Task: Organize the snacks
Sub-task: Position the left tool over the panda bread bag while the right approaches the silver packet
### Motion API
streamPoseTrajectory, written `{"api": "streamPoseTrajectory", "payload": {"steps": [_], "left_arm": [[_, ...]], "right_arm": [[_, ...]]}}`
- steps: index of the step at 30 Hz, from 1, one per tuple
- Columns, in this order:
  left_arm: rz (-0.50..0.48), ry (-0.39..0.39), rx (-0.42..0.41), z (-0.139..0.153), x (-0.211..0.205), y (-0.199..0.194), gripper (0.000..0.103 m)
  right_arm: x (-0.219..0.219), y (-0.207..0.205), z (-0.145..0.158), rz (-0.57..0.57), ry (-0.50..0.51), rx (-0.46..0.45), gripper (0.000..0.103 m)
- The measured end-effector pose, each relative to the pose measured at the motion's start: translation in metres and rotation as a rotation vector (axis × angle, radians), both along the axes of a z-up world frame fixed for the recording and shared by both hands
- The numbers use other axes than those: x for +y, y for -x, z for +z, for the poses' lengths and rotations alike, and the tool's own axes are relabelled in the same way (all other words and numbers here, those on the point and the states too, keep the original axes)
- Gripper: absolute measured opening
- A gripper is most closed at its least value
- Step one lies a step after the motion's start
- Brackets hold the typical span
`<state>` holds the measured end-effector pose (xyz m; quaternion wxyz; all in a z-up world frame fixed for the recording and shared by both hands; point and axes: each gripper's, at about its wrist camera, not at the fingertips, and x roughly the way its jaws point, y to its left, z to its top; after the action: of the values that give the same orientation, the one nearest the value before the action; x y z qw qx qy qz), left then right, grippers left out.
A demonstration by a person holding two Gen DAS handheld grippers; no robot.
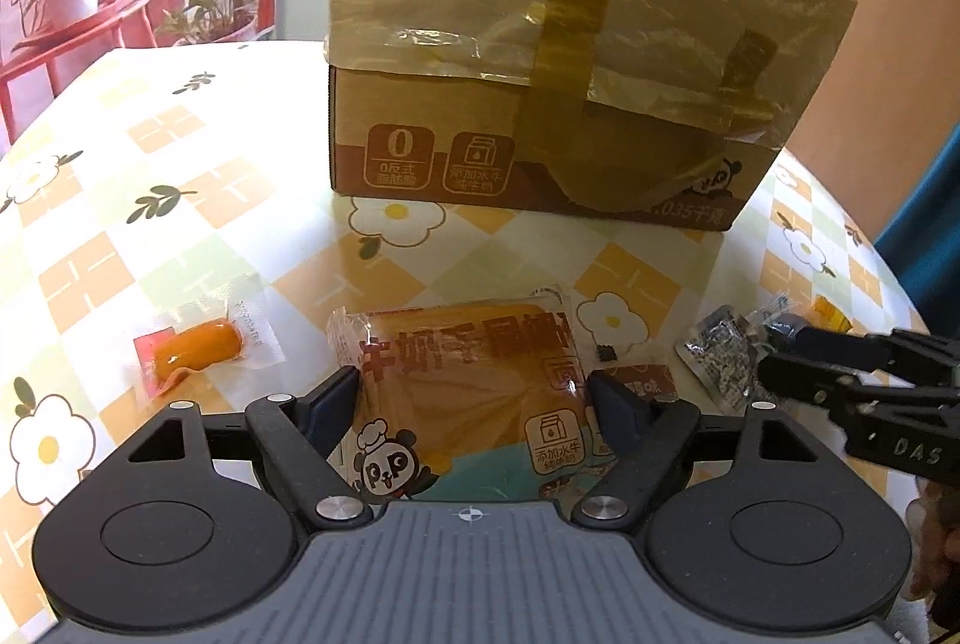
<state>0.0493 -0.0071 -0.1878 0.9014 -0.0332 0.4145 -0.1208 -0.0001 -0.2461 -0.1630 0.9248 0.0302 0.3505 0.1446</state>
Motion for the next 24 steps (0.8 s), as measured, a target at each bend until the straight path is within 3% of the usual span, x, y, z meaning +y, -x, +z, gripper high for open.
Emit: {"api": "streamPoseTrajectory", "payload": {"steps": [12,18,24], "left_arm": [[-0.014,0.034,-0.021,-0.004,0.007,0.001,0.083],[-0.019,0.047,-0.025,-0.004,0.011,0.002,0.084],[-0.025,0.051,-0.032,-0.005,0.012,0.002,0.084]], "right_arm": [[0.010,-0.011,-0.019,0.001,0.048,0.066,0.053],[0.019,-0.015,-0.019,0.049,0.114,0.036,0.066],[0.028,-0.020,-0.027,0.114,0.191,0.019,0.067]]}}
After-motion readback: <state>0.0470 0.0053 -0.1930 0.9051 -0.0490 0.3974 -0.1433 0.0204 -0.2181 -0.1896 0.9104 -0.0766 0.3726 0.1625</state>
